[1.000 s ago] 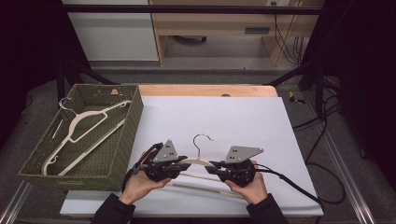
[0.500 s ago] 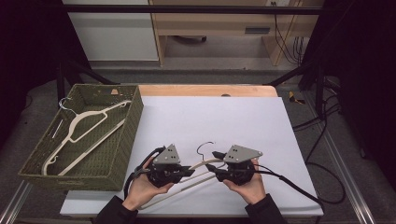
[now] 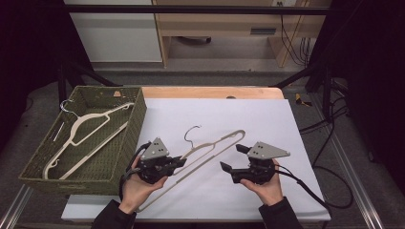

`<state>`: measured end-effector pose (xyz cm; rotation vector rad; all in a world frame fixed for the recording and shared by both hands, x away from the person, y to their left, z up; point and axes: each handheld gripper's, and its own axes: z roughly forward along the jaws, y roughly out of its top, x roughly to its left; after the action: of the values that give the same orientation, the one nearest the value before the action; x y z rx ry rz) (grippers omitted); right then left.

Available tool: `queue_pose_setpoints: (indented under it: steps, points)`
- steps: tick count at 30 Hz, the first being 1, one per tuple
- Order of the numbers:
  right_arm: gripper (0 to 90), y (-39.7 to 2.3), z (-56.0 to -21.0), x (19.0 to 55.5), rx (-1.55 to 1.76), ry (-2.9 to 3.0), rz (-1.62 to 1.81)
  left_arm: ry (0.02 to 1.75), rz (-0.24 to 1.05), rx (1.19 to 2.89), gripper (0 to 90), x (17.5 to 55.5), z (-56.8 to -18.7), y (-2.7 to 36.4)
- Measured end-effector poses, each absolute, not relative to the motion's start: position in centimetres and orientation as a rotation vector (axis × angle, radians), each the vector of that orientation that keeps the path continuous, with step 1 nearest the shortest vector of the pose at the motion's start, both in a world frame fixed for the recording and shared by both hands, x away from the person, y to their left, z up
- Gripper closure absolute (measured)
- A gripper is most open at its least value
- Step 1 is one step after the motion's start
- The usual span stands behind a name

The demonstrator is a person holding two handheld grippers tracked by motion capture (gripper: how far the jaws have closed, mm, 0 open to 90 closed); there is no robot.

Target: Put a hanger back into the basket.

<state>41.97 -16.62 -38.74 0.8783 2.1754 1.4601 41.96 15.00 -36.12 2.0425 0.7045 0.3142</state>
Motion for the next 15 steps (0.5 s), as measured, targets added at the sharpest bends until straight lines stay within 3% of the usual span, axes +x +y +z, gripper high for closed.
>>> queue_pose_setpoints:
  steps: [15]
  points:
    - [4.4,-21.1,-38.6,41.9,1.032,2.075,1.493,0.688,0.408,1.944,86.6,42.4,-29.7,19.6]
